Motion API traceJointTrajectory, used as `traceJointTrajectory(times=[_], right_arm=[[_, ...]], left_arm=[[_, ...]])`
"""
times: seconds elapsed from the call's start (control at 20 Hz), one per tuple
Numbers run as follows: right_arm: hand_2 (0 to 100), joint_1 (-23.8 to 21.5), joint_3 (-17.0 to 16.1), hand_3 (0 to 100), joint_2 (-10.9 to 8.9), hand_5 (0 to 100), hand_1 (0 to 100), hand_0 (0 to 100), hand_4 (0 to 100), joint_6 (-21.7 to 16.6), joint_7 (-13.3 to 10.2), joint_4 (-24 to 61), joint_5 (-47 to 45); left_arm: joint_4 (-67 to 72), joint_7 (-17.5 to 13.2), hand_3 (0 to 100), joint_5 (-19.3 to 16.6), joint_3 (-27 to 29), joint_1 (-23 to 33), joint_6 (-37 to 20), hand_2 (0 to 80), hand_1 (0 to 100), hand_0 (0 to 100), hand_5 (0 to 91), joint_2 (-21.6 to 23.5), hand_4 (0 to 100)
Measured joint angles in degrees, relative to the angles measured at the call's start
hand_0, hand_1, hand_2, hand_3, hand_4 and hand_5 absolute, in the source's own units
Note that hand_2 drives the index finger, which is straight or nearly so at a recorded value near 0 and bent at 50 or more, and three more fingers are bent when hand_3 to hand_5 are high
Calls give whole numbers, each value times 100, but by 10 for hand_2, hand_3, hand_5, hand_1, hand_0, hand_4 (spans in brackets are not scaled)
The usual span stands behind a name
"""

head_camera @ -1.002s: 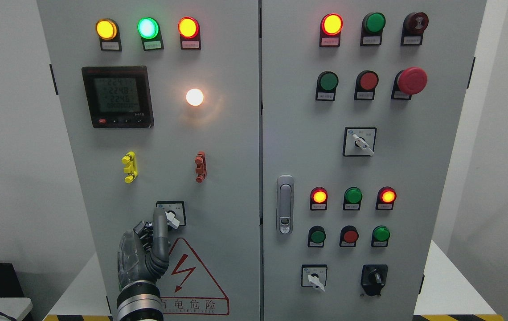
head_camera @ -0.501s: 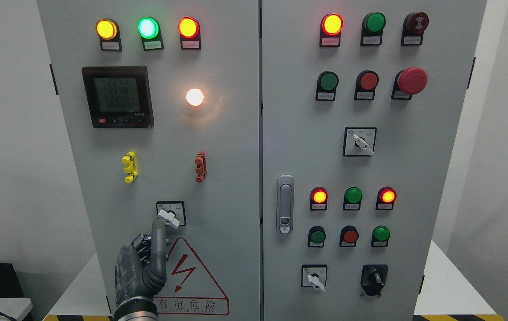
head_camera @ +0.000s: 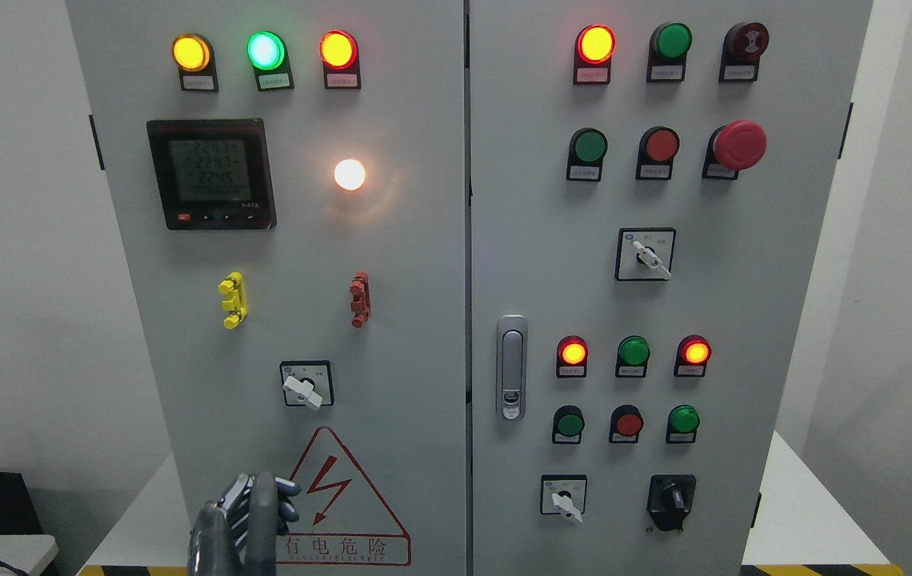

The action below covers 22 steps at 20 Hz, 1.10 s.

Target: Turn on light switch 1

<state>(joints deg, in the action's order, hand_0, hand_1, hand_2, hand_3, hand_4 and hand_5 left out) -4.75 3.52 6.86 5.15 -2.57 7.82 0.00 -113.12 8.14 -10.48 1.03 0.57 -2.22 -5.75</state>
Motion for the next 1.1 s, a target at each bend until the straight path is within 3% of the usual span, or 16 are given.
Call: traceJointTrajectory(times=[0.3,0.5,0.55,0.7,0.75,0.85,1.0,1.1], right_arm=[[0,0,0,0,0,0,389,120,0,0,0,0,0],[0,0,0,0,0,0,389,120,0,0,0,0,0],[0,0,0,0,0,0,389,120,0,0,0,0,0],[0,0,0,0,0,0,389,120,0,0,0,0,0],[0,0,0,0,0,0,389,120,0,0,0,0,0],[0,0,0,0,0,0,389,120,0,0,0,0,0],[0,0,0,0,0,0,389,120,0,0,0,0,0],[0,0,0,0,0,0,389,120,0,0,0,0,0]], left_arm=[[964,-1084,434,257,1296,997,-2050,197,0,194,384,138,532],[2024,-1325,327,326,2180,1377,-3019,44,0,229,319,270,441],[2357,-1344,320,339,2416,1442,-3124,36,0,247,308,299,428],[3333,-1394,278,364,3004,1607,-3213,0,0,302,284,364,388],[3662,-1411,254,369,3174,1663,-3175,0,0,365,261,382,371],[4263,-1479,203,373,3458,1773,-2880,0,0,422,222,413,325],[5180,-1803,104,362,3789,1901,-2446,0,0,469,175,458,229],[5776,-2051,0,350,3919,1957,-2202,0,0,481,138,526,114]])
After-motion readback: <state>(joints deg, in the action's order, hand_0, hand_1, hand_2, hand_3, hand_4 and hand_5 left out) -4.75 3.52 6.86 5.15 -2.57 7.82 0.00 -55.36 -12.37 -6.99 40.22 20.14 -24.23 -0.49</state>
